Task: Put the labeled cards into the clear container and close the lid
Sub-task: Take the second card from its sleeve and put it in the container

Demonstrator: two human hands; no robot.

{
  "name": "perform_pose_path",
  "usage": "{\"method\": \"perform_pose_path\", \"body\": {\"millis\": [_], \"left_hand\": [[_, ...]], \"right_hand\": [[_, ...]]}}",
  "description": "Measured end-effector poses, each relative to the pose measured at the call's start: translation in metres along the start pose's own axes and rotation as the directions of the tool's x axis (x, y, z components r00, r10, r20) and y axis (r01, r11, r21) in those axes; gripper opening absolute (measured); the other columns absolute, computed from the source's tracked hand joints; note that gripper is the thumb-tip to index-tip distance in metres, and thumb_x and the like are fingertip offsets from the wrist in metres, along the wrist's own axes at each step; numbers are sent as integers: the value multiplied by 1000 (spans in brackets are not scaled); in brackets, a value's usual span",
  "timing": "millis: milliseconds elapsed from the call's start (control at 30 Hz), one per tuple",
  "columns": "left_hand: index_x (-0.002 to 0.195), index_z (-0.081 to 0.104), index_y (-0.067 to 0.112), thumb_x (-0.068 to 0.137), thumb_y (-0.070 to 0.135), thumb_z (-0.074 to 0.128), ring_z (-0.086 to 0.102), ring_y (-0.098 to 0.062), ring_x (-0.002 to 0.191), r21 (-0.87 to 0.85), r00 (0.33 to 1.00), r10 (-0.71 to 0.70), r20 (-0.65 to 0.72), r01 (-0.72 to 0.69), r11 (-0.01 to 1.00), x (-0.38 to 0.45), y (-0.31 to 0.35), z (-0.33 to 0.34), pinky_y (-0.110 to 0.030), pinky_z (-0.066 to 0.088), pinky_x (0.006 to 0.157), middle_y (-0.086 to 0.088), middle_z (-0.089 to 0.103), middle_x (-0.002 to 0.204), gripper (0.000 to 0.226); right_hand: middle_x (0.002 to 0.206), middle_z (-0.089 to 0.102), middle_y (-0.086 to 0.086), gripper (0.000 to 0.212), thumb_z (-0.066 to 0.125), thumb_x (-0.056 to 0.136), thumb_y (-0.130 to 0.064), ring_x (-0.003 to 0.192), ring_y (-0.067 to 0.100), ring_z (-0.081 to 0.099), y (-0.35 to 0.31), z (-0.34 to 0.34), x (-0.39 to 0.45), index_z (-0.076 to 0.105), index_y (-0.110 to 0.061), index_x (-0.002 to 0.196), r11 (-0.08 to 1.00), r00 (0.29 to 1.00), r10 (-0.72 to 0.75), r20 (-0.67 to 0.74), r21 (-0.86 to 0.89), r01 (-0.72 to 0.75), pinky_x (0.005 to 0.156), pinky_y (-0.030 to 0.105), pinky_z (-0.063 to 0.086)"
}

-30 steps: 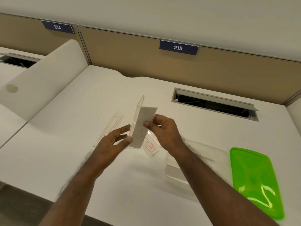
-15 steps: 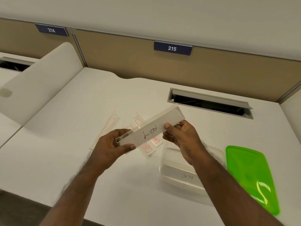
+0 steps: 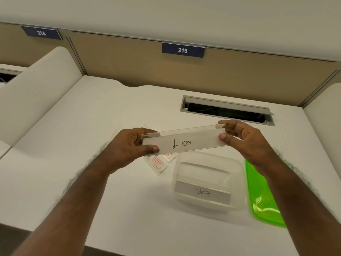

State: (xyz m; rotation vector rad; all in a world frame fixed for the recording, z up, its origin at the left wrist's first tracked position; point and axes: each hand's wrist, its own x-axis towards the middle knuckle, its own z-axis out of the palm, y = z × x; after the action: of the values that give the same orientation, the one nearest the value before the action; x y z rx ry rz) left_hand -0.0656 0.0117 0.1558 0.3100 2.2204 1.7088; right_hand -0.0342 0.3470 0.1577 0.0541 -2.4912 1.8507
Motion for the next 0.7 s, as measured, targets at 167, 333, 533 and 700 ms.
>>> {"method": "perform_pose_path", "body": {"millis": [167, 333, 533, 700], "left_hand": [[112, 70, 17, 73, 11, 82, 73, -11, 91, 37, 998, -2, 63, 0, 999, 15, 4, 18, -17, 55, 71, 5, 78, 97, 42], [109, 70, 25, 71, 17, 84, 72, -8, 92, 76, 996, 2, 89, -8, 997, 28, 5, 36, -15, 54, 71, 10, 77, 96, 41], [107, 67, 43, 68, 37, 84, 54, 0, 102, 418, 994, 99, 50, -111, 902, 49, -7, 58, -19, 43, 83, 16, 58, 105, 43], [109, 67, 47, 63, 59, 77, 48, -7, 102, 719, 989, 142, 36, -125, 684, 62, -25, 91, -31, 21, 87, 21, 58, 102, 48]], "right_hand": [[107, 72, -17, 26, 74, 78, -27, 99, 2, 68, 0, -25, -13, 70, -35, 103, 989, 998, 43, -50, -138, -50, 86, 18, 50], [98, 68, -33, 23, 77, 75, -29, 91, -1, 65, 2, -42, -27, 70, -38, 96, 956, 992, 75, -97, -275, -99, 82, 27, 49], [92, 61, -35, 26, 80, 71, -36, 88, -19, 54, 17, -55, -39, 64, -51, 85, 871, 989, 33, -143, -481, -99, 76, 11, 37], [100, 71, -15, 22, 80, 68, -44, 99, 12, 61, 48, -62, -43, 68, -46, 87, 753, 975, 113, -191, -624, -210, 89, 34, 48]]}}
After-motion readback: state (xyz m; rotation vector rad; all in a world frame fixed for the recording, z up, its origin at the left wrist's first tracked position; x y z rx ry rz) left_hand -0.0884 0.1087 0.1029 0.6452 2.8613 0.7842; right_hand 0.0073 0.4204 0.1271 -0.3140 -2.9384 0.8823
